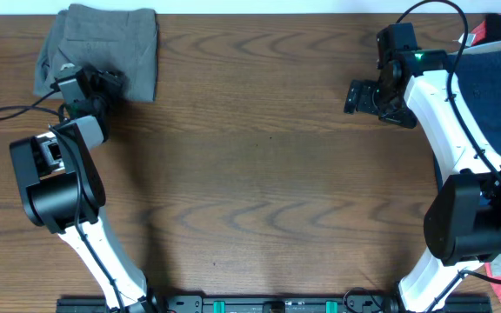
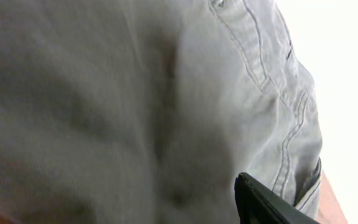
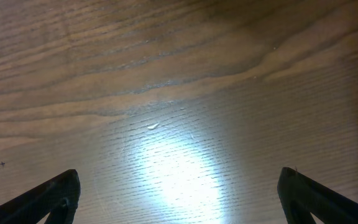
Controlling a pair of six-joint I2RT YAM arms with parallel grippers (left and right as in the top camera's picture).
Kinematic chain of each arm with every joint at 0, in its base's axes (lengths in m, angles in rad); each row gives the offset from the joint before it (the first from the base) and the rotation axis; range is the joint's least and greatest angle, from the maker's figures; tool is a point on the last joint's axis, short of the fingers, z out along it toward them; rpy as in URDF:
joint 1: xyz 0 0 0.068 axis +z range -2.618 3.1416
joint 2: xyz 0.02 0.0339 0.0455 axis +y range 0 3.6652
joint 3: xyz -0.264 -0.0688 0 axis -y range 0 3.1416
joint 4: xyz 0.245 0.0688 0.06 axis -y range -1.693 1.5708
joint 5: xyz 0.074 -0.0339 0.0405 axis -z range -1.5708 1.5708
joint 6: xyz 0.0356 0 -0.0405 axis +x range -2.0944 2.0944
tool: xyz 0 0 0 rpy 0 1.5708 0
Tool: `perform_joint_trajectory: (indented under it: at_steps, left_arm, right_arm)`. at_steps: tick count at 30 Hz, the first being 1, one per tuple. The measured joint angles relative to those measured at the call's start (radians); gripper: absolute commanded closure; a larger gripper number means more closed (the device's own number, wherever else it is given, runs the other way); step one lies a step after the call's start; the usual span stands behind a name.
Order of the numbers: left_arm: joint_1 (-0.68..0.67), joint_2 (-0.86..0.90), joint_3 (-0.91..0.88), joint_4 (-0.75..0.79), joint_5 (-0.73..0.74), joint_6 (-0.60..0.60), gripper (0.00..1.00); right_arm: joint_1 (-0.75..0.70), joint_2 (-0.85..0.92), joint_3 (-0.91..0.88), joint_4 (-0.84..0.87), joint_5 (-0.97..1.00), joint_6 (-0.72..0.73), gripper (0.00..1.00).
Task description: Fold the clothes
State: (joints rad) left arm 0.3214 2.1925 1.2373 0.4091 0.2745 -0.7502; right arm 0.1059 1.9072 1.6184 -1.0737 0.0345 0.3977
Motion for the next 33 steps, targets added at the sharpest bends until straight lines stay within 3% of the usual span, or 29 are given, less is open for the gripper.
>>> perform_joint_trajectory:
  at_steps: [10,12,14,18,33]
  left_arm:
    - [0.037,-0.133,-0.010,-0.283,0.006,0.031,0.43]
    - [0.042,-0.175,-0.012,-0.325,0.007,0.042,0.50]
    - [0.043,-0.214,-0.012,-0.354,0.007,0.051,0.69]
    - [0.041,-0.242,-0.012,-0.369,0.007,0.070,0.94]
    - [-0.006,-0.215,-0.013,-0.341,-0.057,0.117,0.94]
  right_arm:
    - [0.000,0.000,0.000,0.000,0.000,0.000,0.01]
    - [0.000,0.000,0.000,0.000,0.000,0.000,0.01]
    - [0.000,0.000,0.000,0.000,0.000,0.000,0.01]
    - [0.000,0.000,0.000,0.000,0.000,0.000,0.01]
    - [0.000,0.000,0.000,0.000,0.000,0.000,0.01]
